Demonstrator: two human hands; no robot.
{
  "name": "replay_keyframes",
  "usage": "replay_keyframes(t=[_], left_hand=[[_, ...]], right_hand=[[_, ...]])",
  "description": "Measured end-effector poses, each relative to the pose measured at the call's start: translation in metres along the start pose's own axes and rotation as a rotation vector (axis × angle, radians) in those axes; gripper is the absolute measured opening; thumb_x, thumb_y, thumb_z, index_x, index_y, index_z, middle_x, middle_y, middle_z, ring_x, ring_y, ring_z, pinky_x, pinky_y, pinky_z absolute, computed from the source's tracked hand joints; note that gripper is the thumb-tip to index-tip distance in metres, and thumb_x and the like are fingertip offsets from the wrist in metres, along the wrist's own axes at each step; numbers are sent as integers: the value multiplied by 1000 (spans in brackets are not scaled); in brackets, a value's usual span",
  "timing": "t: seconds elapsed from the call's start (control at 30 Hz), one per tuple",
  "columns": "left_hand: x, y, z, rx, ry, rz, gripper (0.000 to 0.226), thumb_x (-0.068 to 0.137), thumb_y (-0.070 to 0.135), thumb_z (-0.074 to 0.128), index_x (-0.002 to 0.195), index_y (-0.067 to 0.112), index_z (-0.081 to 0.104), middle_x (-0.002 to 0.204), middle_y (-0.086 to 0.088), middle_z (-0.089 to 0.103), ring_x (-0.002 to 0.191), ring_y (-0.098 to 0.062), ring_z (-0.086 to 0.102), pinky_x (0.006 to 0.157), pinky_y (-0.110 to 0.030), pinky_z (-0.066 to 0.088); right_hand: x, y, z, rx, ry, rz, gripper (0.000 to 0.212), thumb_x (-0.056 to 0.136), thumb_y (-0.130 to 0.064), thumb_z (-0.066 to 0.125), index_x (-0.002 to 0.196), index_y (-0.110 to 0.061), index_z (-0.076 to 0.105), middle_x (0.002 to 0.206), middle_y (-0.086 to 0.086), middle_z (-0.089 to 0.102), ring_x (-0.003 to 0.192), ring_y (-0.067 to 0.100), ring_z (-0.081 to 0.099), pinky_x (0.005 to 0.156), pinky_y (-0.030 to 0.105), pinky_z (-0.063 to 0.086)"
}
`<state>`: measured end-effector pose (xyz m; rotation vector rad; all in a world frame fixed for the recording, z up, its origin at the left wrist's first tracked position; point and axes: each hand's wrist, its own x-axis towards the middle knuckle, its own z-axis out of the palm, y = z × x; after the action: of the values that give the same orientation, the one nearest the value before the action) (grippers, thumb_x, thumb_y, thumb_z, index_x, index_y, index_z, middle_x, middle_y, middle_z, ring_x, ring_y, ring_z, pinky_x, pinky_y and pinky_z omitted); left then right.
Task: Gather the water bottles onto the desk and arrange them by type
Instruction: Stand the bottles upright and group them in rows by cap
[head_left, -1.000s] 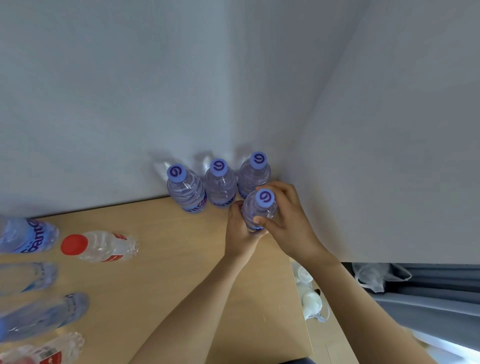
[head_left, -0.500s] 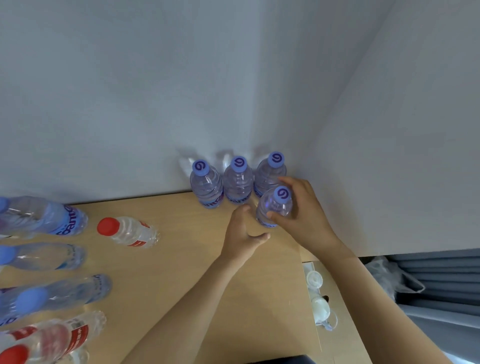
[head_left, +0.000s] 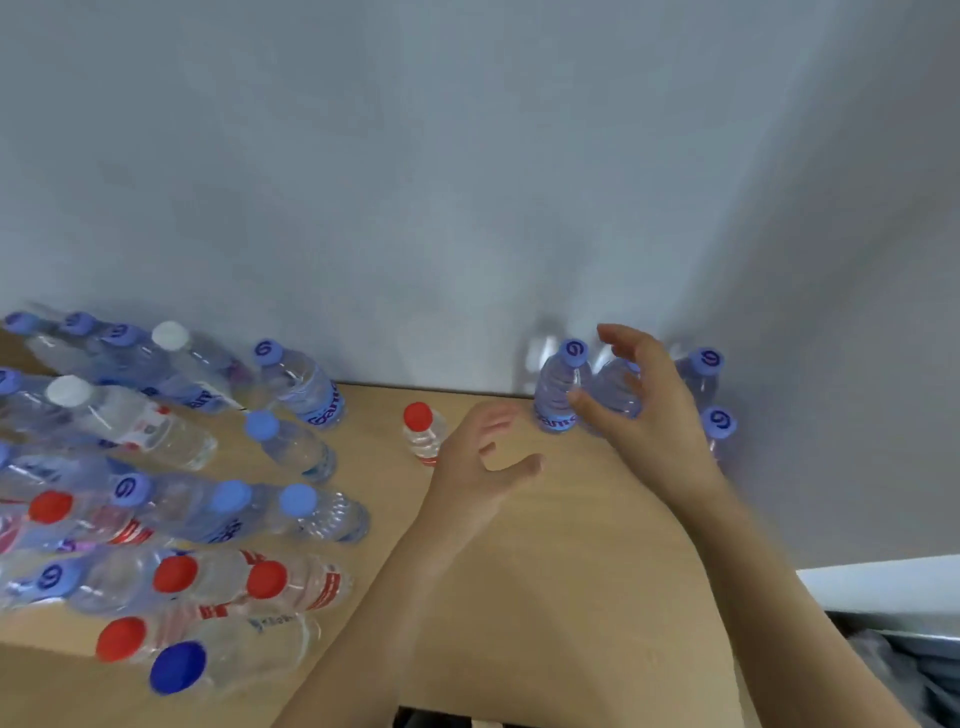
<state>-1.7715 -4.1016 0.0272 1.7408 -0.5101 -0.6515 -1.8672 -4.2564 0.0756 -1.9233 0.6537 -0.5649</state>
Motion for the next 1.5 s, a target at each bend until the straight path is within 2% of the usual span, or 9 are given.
replay_keyframes(t=[0.1, 0.3, 0.53, 0.7, 0.97, 1.27, 1.33, 1.43, 1.5], left_hand=[[-18, 8, -48, -65, 122, -14, 52, 73, 4, 85, 114, 25, 61, 116, 10, 64, 111, -3, 61, 95, -24, 49], [-60, 5, -150, -63, 314, 29, 50, 77, 6, 82, 110, 36, 58, 119, 14, 62, 113, -6, 60, 97, -22, 48], [-107, -16, -253, -47, 527, 1, 54, 64, 39, 80, 114, 36, 59, 122, 15, 63, 114, 2, 59, 94, -17, 49], [-133, -40, -309, 7, 640, -23, 47, 73, 30, 82, 113, 38, 61, 119, 17, 66, 113, 2, 61, 97, -23, 47], [-152, -60, -354, -56, 699, -22, 45, 74, 25, 83, 114, 33, 62, 114, 23, 67, 113, 5, 60, 98, -19, 47], [-155, -69, -364, -90, 660, -70, 41, 81, 17, 80, 112, 35, 61, 118, 17, 67, 115, 4, 59, 105, -29, 46], [-155, -69, -364, -100, 657, -69, 39, 82, 17, 80, 112, 34, 62, 117, 17, 68, 115, 4, 59, 105, -28, 46], [-157, -70, -364, -112, 663, -65, 39, 82, 18, 80, 113, 33, 62, 117, 16, 68, 116, 3, 59, 104, -25, 45], [-158, -71, -364, -118, 663, -64, 39, 82, 18, 80, 113, 33, 62, 117, 17, 68, 116, 3, 59, 103, -24, 45]], right_hand=[[-3, -24, 43, 45, -82, -24, 58, 83, -15, 76, 130, -34, 48, 127, -18, 52, 118, -10, 46, 99, 12, 39], [-12, -69, 132, 115, -265, -103, 57, 84, -14, 76, 131, -33, 48, 133, -22, 50, 125, -4, 46, 105, 21, 40], [-31, -113, 228, 124, -445, -158, 54, 86, -17, 74, 133, -28, 50, 132, -17, 52, 122, -7, 47, 102, 17, 39], [-45, -135, 296, 90, -552, -209, 50, 87, -22, 73, 126, -37, 47, 125, -22, 52, 118, -13, 45, 94, 5, 35], [-57, -143, 377, -42, -583, -176, 57, 84, -15, 75, 135, -13, 50, 121, -6, 50, 114, 8, 45, 98, 25, 36], [-55, -119, 411, -90, -619, 49, 67, 78, -11, 81, 135, -8, 46, 124, 0, 46, 114, 12, 44, 88, 18, 35], [-53, -114, 415, -84, -645, 76, 50, 74, -6, 82, 116, -9, 54, 106, 1, 52, 92, 10, 51, 71, 12, 39], [-49, -106, 422, -151, -701, 61, 23, 69, 5, 78, 80, 4, 58, 73, 9, 55, 66, 16, 49, 58, 29, 44], [-48, -103, 424, -131, -766, 76, 25, 71, 8, 76, 92, 10, 63, 83, 17, 60, 77, 21, 52, 71, 45, 51]])
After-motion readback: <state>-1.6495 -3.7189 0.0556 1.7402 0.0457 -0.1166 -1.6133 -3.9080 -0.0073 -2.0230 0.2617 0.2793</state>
